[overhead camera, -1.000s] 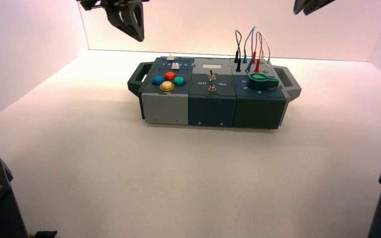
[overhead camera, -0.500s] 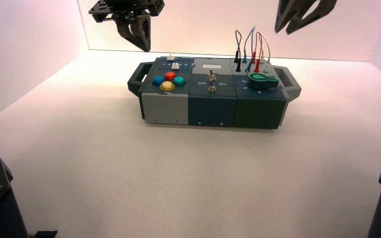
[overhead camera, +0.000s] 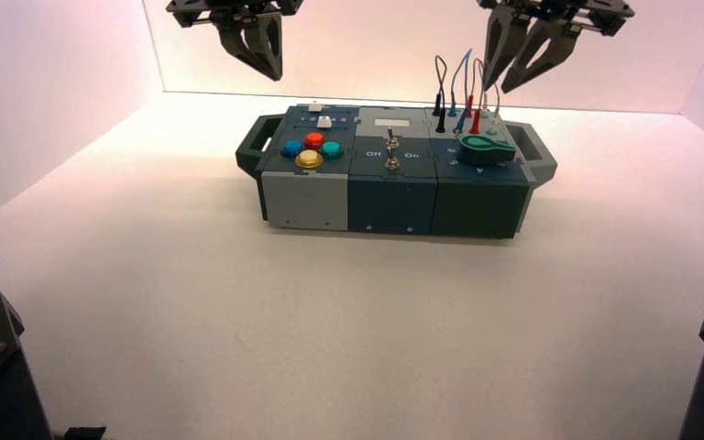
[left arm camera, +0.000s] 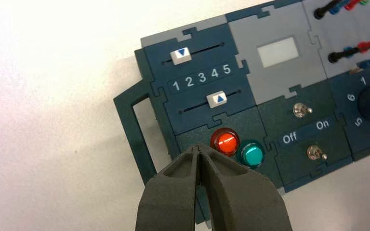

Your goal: Insert the blue wire.

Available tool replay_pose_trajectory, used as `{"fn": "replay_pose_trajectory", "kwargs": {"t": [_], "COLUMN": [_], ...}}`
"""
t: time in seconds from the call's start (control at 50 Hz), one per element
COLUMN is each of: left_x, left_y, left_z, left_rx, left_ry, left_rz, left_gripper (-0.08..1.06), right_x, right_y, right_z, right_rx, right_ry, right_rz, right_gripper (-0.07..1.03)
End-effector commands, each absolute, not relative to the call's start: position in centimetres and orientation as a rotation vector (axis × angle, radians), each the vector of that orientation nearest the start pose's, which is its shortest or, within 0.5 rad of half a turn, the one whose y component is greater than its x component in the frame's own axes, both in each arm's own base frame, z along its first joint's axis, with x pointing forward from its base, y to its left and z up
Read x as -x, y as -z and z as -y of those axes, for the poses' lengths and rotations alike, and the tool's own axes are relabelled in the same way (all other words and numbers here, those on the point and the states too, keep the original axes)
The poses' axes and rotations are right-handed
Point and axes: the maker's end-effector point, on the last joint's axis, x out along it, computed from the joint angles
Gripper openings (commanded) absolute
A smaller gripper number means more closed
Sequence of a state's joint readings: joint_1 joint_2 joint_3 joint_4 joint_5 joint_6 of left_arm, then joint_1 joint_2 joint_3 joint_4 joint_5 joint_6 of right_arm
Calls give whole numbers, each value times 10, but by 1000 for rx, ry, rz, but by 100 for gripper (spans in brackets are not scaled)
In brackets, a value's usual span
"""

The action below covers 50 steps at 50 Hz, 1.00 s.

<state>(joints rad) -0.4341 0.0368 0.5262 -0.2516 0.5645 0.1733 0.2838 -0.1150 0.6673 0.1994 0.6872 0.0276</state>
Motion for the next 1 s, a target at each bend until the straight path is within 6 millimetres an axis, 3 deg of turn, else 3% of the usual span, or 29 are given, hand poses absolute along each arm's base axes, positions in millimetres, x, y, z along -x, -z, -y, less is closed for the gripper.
{"fn": "replay_pose_trajectory", "kwargs": {"t": [0.02, 0.24, 0.56, 1.0], "left_x": [-353, -337, -323, -325], "left_y": [-141, -147, -164, -162], "left_z": [216, 232, 258, 259], "left_rx": [-224, -203, -135, -128], "left_ry": [596, 680, 869, 862], "left_rz": [-1020, -1065, -981, -962], "left_gripper": [-3, -3, -3, -3], "right_x": [-330, -333, -349, -360], "right_y": [-114, -104, -98, -86], "right_z": [-120, -123, -127, -128], "right_rx": [-67, -66, -82, -99], "right_ry": [-247, -246, -237, -222], "right_rz": [-1249, -1283, -1249, -1241], "right_gripper": [35, 35, 34, 33]}}
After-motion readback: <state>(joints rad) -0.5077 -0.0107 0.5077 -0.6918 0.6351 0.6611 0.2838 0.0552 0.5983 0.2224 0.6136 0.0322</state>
